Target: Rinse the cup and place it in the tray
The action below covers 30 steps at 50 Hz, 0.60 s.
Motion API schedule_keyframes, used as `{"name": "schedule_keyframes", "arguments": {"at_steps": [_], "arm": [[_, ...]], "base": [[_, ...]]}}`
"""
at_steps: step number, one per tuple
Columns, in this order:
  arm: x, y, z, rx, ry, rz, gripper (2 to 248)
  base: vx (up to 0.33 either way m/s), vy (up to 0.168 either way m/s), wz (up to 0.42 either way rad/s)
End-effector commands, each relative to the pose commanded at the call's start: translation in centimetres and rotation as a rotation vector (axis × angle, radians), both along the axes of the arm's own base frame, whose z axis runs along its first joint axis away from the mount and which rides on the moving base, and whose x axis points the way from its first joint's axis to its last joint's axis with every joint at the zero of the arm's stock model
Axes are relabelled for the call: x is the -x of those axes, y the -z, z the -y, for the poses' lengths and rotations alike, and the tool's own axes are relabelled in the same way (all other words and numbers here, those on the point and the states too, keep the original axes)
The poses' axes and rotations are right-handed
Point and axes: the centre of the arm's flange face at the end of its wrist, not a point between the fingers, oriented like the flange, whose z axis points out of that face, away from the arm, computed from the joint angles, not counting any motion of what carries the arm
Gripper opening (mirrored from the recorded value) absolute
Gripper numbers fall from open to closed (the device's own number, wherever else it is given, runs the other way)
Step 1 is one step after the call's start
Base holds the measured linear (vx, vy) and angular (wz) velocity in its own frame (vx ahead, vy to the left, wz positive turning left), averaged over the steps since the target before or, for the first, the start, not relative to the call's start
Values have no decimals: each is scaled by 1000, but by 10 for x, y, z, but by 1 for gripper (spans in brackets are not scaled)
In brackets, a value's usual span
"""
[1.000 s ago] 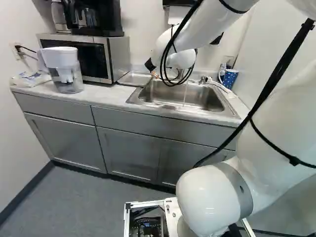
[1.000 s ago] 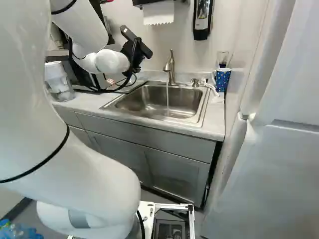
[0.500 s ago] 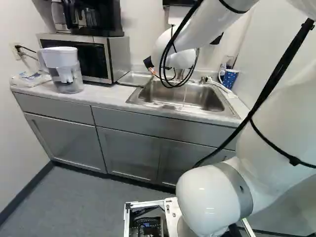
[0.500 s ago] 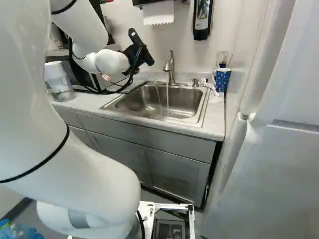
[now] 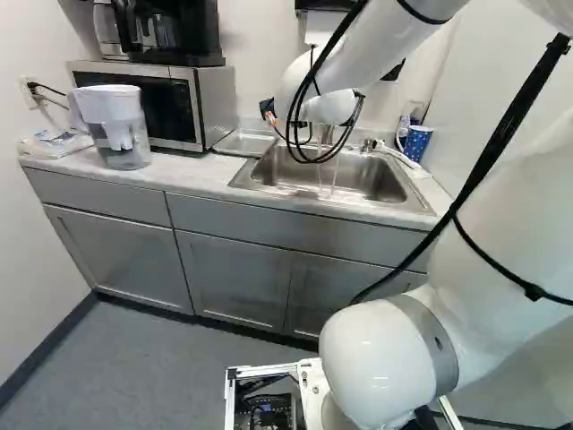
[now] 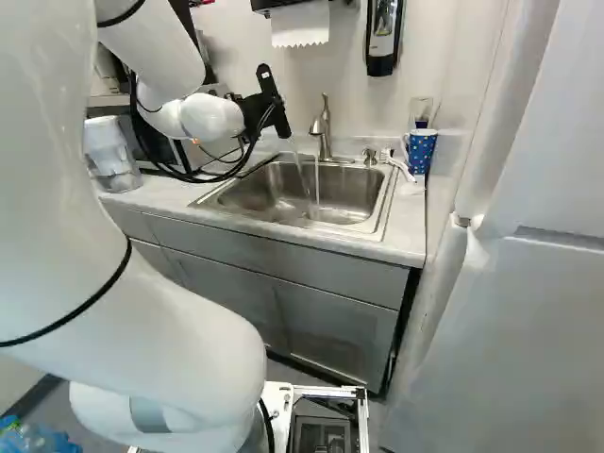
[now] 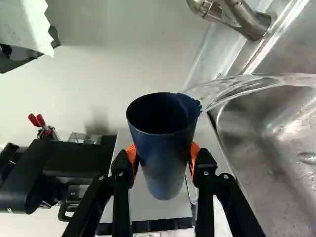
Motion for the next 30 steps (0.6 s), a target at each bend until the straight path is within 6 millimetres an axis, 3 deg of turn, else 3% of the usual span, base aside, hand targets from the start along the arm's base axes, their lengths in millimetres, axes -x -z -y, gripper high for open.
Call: {"name": "schedule_keyframes", "arguments": {"at_steps": [30], "arm": [[0,0,0,-305,54,-38,121]], "base": [[0,0,0]]}}
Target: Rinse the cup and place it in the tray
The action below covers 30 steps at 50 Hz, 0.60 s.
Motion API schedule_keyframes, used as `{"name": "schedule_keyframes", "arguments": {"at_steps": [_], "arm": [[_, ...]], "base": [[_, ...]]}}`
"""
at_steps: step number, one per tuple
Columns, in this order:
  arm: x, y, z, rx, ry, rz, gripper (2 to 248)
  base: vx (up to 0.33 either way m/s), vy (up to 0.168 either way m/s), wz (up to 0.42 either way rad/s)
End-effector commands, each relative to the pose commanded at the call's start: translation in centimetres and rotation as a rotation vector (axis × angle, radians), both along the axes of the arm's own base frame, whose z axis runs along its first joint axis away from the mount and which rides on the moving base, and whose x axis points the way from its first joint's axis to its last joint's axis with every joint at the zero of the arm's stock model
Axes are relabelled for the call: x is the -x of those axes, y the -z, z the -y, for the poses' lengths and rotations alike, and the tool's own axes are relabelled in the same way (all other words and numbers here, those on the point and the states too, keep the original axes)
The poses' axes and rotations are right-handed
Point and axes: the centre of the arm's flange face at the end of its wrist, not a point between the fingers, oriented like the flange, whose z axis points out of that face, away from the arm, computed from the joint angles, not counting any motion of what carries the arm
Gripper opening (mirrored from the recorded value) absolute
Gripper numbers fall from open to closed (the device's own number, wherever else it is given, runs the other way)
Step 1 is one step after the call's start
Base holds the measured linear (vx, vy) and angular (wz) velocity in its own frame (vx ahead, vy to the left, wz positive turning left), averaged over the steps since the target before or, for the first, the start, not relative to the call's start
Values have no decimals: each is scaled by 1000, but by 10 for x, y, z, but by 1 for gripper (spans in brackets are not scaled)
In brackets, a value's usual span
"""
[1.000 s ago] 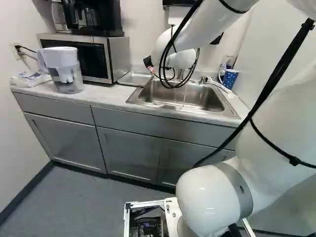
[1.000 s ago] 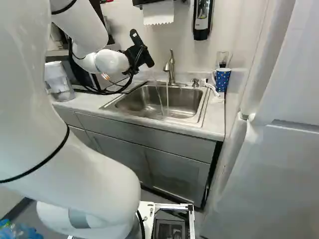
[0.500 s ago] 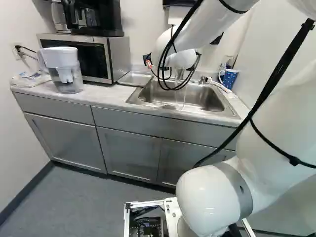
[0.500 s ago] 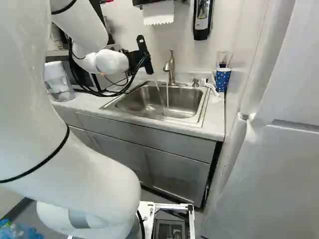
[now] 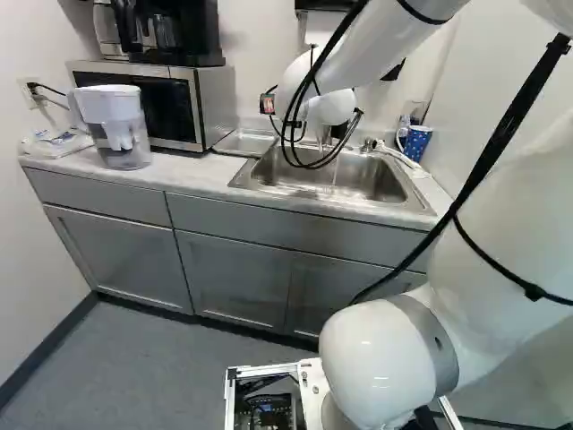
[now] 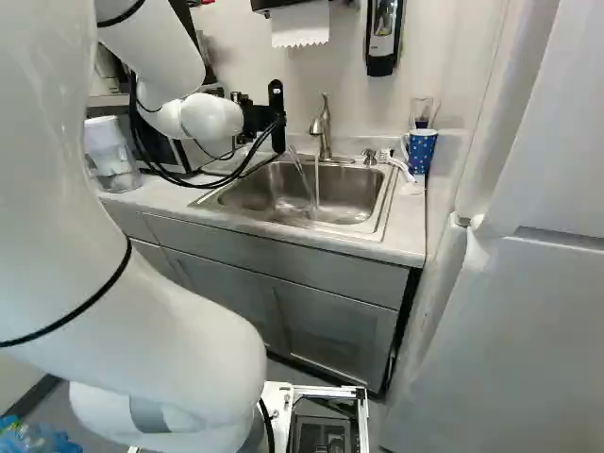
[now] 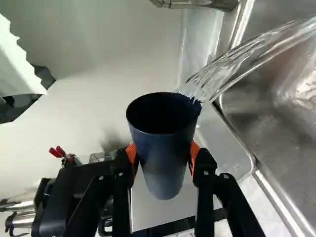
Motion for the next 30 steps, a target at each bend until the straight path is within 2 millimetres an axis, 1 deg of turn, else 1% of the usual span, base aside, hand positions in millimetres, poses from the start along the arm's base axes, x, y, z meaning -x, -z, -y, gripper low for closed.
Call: {"name": "schedule_keyframes", "arguments": {"at_steps": [30], "arm": [[0,0,0,-308,55,-38,121]], "base": [[0,0,0]]}}
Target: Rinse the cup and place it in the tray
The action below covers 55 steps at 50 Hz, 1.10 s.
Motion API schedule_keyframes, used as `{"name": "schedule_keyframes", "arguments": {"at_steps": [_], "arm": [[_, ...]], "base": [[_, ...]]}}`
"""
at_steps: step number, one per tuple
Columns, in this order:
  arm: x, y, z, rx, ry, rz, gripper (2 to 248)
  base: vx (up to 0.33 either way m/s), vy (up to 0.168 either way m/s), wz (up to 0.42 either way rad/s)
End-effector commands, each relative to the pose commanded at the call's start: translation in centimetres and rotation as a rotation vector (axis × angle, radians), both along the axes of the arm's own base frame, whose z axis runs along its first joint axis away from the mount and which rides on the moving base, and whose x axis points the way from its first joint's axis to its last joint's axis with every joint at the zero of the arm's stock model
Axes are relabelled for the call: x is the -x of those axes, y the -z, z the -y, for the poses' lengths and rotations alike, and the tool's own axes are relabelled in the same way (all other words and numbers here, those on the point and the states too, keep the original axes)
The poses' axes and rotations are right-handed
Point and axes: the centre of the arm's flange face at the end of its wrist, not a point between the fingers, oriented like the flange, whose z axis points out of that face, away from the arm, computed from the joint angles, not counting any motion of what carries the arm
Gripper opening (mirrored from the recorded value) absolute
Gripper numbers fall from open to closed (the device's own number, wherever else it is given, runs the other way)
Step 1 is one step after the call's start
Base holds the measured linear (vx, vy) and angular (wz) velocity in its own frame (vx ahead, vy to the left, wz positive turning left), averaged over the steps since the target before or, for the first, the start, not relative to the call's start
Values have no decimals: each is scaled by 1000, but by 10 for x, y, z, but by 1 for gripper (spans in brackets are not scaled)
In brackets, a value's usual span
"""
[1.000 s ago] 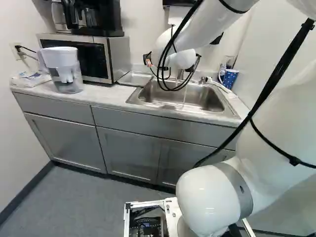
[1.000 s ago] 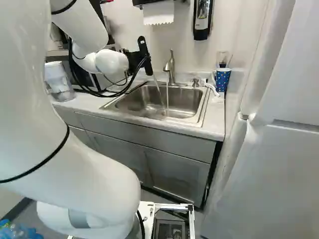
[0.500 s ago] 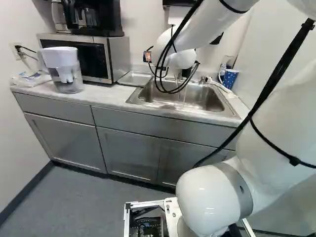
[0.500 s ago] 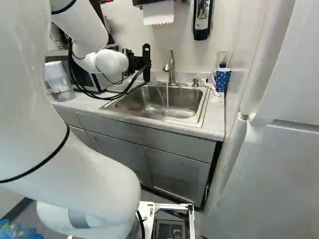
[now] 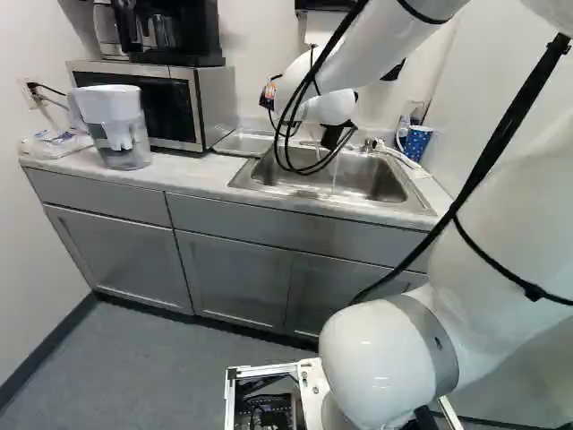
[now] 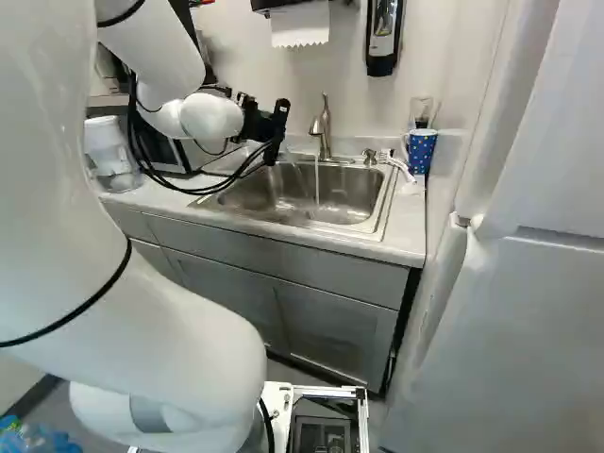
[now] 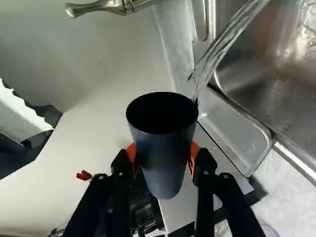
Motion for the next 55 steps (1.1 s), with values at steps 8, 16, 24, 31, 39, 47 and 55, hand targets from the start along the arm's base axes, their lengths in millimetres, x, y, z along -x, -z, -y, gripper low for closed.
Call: {"name": "schedule_keyframes", "arguments": {"at_steps": [8,16,24,31,39,47,55], "arm": [[0,0,0,-62,11,-8,121],[0,0,0,-62,11,-8,121],[0,0,0,-62,11,-8,121],[0,0,0,-62,11,-8,121],[0,0,0,-62,11,-8,121],[0,0,0,-56,10,-7,121],[0,0,0,4,-1,1,121]], "base": [[0,0,0],[0,0,0],[0,0,0],[0,0,0],[0,0,0],[0,0,0],[0,0,0]]}}
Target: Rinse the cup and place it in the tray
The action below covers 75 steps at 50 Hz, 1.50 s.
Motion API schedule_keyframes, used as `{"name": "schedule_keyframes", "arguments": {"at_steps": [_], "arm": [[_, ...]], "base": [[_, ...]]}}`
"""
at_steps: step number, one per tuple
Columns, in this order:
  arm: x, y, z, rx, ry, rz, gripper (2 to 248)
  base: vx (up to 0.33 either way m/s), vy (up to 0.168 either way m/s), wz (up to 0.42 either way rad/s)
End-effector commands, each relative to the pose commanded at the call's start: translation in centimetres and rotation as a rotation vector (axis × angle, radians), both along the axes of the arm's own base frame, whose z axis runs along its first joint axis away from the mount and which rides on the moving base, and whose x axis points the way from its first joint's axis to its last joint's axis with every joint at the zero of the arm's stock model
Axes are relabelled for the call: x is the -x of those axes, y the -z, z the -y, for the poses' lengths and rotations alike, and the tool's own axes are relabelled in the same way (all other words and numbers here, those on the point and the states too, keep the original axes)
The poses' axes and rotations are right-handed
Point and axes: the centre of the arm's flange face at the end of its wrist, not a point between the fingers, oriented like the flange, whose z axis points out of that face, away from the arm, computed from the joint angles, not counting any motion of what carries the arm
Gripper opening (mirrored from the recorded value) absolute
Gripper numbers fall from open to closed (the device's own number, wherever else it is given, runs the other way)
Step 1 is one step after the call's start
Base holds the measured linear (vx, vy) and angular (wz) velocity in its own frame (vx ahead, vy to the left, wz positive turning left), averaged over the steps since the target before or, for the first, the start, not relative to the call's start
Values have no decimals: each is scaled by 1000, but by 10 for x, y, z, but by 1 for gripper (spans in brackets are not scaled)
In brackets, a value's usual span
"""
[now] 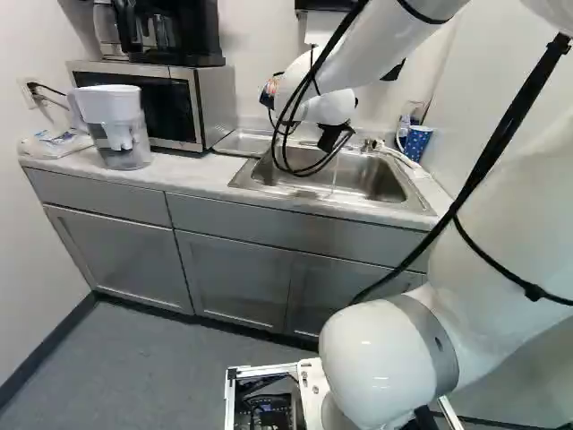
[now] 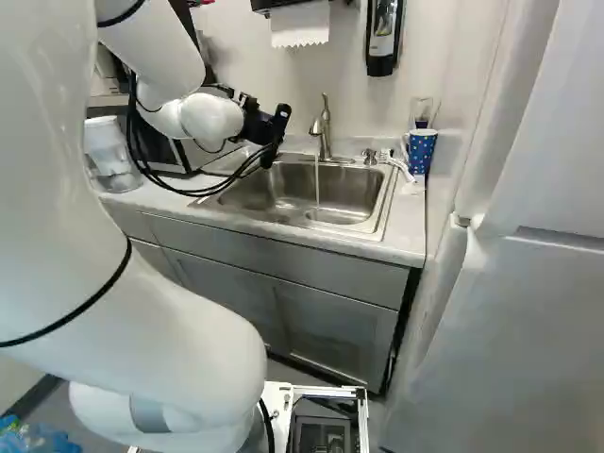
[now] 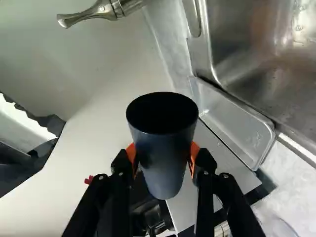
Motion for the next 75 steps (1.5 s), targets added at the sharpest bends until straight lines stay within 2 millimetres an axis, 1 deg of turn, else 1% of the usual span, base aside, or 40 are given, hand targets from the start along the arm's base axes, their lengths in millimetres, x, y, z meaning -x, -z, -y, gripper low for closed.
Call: {"name": "schedule_keyframes", "arguments": {"at_steps": [75], "arm": [[0,0,0,767,-136,94,121]], "base": [[0,0,0]]}}
